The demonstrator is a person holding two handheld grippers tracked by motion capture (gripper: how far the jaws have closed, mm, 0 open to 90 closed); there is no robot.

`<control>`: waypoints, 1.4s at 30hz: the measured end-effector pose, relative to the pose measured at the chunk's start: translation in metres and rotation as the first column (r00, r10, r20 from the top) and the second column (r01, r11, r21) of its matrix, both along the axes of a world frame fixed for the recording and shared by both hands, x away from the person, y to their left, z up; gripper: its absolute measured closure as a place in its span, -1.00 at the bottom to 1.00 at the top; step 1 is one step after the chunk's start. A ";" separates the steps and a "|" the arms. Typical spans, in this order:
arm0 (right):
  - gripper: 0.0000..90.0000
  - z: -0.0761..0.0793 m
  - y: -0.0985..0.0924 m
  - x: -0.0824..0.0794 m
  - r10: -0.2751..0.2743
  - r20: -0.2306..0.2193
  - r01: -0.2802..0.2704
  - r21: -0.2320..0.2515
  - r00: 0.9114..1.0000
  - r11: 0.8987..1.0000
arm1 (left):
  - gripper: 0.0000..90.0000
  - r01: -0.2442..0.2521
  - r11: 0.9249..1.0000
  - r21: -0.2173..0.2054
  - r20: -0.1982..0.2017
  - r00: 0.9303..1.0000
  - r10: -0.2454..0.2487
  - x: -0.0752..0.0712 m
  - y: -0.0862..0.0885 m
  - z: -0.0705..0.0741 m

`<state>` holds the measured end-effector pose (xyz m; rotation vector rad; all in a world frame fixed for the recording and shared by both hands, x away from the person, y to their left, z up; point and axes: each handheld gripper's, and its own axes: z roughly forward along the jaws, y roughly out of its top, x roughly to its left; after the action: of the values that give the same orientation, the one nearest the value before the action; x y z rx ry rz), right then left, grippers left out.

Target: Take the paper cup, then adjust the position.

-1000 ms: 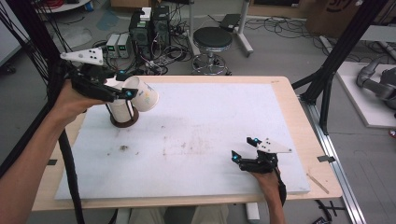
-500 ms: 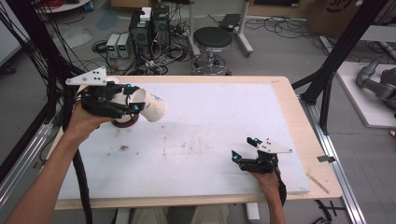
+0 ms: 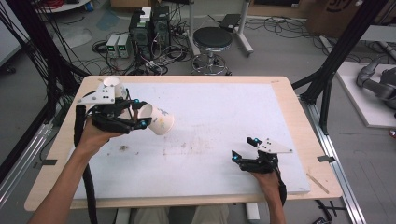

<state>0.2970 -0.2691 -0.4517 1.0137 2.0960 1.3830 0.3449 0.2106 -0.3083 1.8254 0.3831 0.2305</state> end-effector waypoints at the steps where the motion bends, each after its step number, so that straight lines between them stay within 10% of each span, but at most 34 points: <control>1: -0.65 0.000 0.000 0.000 0.000 0.000 0.000 0.001 1.000 1.000 | -0.18 0.001 1.000 0.000 -0.001 1.000 -0.001 -0.002 -0.001 -0.004; 16: -0.65 0.000 -0.001 -0.001 0.003 0.006 -0.003 0.006 1.000 1.000 | -0.18 0.048 0.998 -0.046 0.002 0.999 -0.048 -0.013 -0.007 -0.030; 42: -0.65 0.000 -0.001 -0.001 0.006 0.015 -0.006 0.011 1.000 1.000 | -0.18 0.047 0.998 -0.043 -0.006 0.999 -0.047 -0.012 -0.007 -0.031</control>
<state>0.2958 -0.2700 -0.4518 0.9988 2.0843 1.4019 0.3333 0.2032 -0.3398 1.7909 0.3475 0.1821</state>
